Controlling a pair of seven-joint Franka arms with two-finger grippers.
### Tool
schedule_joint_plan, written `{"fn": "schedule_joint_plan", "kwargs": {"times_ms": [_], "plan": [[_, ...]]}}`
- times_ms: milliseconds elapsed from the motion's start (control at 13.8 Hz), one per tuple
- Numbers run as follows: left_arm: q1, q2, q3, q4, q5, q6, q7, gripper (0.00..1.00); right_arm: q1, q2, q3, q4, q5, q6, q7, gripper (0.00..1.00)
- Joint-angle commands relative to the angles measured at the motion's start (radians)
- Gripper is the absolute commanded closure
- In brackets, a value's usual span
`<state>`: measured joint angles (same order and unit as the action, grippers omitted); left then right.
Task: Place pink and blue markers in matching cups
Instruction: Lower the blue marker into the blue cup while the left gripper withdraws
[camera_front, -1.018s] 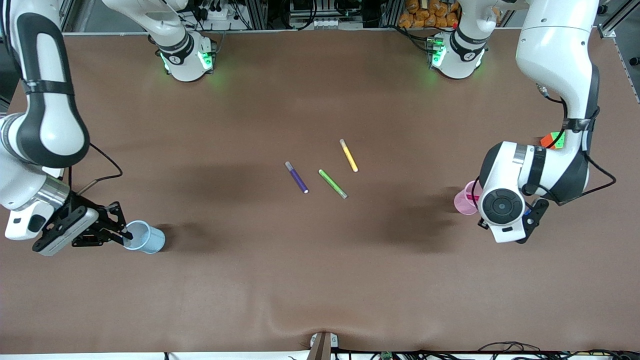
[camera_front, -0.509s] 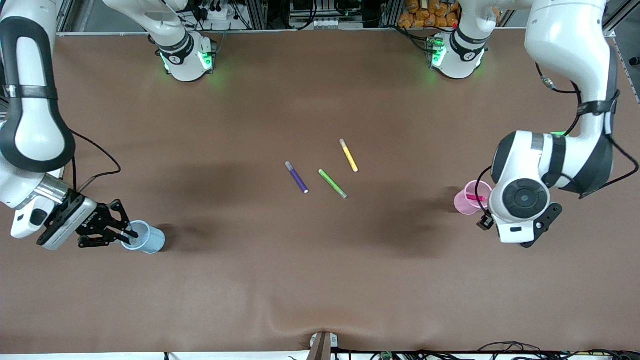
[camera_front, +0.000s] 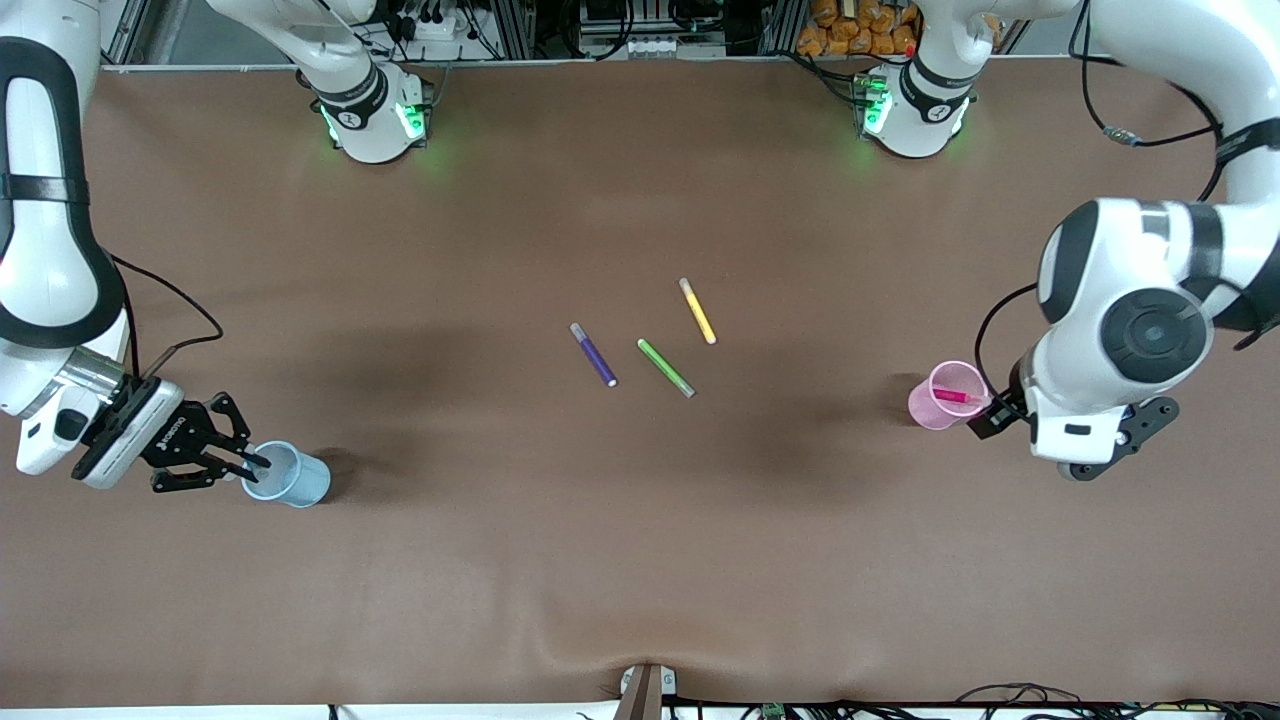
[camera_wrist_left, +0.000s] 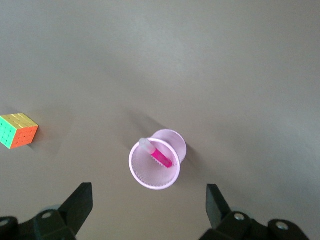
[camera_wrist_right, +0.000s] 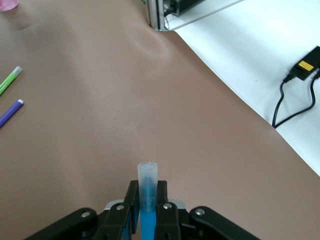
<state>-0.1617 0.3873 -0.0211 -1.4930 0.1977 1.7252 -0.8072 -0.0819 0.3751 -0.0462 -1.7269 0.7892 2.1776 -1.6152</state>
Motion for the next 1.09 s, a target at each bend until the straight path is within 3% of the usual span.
{"fn": "schedule_joint_plan", "kwargs": {"times_ms": [0,1018], "plan": [[0.022,-0.060,-0.003,-0.010,-0.052,-0.015,0.094,0.00,-0.032,0.007,0.017,-0.008,0.070,-0.035,-0.115,1.00],[0.063,-0.283,0.004,-0.018,-0.115,-0.182,0.469,0.00,-0.099,0.120,0.019,0.000,0.223,-0.114,-0.535,1.00]]}}
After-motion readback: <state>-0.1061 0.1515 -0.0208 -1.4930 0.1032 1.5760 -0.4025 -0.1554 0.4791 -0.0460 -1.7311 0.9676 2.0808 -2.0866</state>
